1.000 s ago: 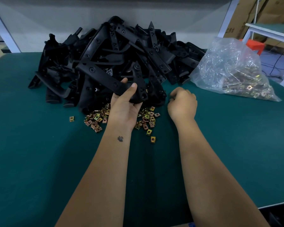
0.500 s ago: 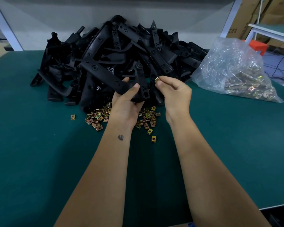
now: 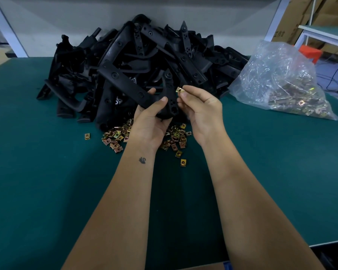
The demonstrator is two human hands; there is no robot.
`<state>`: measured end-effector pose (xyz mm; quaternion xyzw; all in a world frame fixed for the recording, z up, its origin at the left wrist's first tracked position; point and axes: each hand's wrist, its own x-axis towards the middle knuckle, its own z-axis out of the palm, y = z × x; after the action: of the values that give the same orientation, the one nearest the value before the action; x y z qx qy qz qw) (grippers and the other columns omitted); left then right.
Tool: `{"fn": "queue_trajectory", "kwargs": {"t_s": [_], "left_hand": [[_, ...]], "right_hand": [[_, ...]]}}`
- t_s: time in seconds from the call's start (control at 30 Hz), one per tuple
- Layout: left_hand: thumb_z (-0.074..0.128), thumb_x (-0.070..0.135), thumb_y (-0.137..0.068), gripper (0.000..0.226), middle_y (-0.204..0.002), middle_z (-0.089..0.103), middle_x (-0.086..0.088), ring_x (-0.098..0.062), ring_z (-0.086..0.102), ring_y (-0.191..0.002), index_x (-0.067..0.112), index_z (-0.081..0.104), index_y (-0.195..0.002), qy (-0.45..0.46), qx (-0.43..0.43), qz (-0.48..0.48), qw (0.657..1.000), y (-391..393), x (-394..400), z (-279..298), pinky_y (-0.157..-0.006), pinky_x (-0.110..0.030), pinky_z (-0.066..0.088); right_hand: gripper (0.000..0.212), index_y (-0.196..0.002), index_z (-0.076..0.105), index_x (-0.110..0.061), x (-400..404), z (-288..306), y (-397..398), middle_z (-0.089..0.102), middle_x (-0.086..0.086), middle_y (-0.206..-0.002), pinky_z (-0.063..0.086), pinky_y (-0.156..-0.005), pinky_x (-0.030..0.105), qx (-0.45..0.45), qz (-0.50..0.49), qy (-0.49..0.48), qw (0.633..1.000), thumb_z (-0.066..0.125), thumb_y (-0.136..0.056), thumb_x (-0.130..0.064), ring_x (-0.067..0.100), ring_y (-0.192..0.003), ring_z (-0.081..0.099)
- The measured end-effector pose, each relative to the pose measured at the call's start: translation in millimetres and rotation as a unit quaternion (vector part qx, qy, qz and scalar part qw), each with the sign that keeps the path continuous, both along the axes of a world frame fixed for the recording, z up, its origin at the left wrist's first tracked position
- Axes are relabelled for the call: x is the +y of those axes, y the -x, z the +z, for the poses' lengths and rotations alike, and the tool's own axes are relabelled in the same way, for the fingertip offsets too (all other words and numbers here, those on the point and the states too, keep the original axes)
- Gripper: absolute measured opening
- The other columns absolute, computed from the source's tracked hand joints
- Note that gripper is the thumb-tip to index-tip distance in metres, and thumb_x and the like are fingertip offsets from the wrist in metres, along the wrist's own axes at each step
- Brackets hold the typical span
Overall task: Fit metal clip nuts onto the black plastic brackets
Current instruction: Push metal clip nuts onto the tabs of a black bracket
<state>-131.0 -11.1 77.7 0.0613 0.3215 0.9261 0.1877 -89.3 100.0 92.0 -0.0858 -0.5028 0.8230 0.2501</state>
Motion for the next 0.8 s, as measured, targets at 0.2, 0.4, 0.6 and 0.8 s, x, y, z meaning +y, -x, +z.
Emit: {"fn": "queue_trajectory", "kwargs": {"t_s": [0.2, 0.4, 0.6, 0.8], "left_hand": [[0.055, -0.005, -0.092, 0.031, -0.107, 0.072, -0.007, -0.020, 0.068, -0.100, 0.020, 0.059, -0.111, 0.022, 0.010, -0.026, 0.999, -1.1, -4.0, 1.3, -0.076, -0.032, 0.059], [0.054, -0.005, -0.091, 0.031, -0.098, 0.074, -0.004, -0.019, 0.069, -0.095, 0.020, 0.060, -0.108, 0.019, 0.015, -0.036, 0.999, -1.5, -4.2, 1.5, -0.071, -0.032, 0.059], [0.053, -0.005, -0.092, 0.030, -0.103, 0.073, -0.006, -0.022, 0.067, -0.102, 0.020, 0.060, -0.107, 0.020, 0.009, -0.041, 0.999, -2.3, -2.5, 1.6, -0.075, -0.034, 0.059], [0.054, -0.004, -0.092, 0.029, -0.107, 0.072, -0.007, -0.022, 0.066, -0.104, 0.021, 0.060, -0.107, 0.014, 0.007, -0.050, 0.999, -1.6, -2.5, 0.4, -0.074, -0.034, 0.059]], "right_hand": [[0.013, -0.093, 0.073, -0.007, 0.8, 0.7, -0.3, 0.074, 0.004, -0.082, 0.054, -0.066, 0.020, 0.002, 0.010, 0.005, 1.000, 0.066, -0.088, 0.003, 0.010, -0.070, 0.067], [0.013, -0.092, 0.074, -0.008, 1.8, 0.8, -0.3, 0.073, 0.003, -0.081, 0.053, -0.065, 0.020, -0.004, 0.011, 0.002, 1.000, 0.066, -0.088, 0.002, 0.009, -0.069, 0.066], [0.012, -0.092, 0.072, -0.006, 3.3, 0.3, 0.1, 0.072, 0.005, -0.081, 0.053, -0.063, 0.021, -0.006, 0.001, 0.036, 0.999, 0.065, -0.088, 0.002, 0.012, -0.069, 0.066], [0.012, -0.090, 0.072, -0.008, 4.3, 0.0, -0.5, 0.072, 0.005, -0.081, 0.053, -0.064, 0.022, -0.010, 0.006, 0.034, 0.999, 0.064, -0.089, 0.002, 0.013, -0.070, 0.066]]}}
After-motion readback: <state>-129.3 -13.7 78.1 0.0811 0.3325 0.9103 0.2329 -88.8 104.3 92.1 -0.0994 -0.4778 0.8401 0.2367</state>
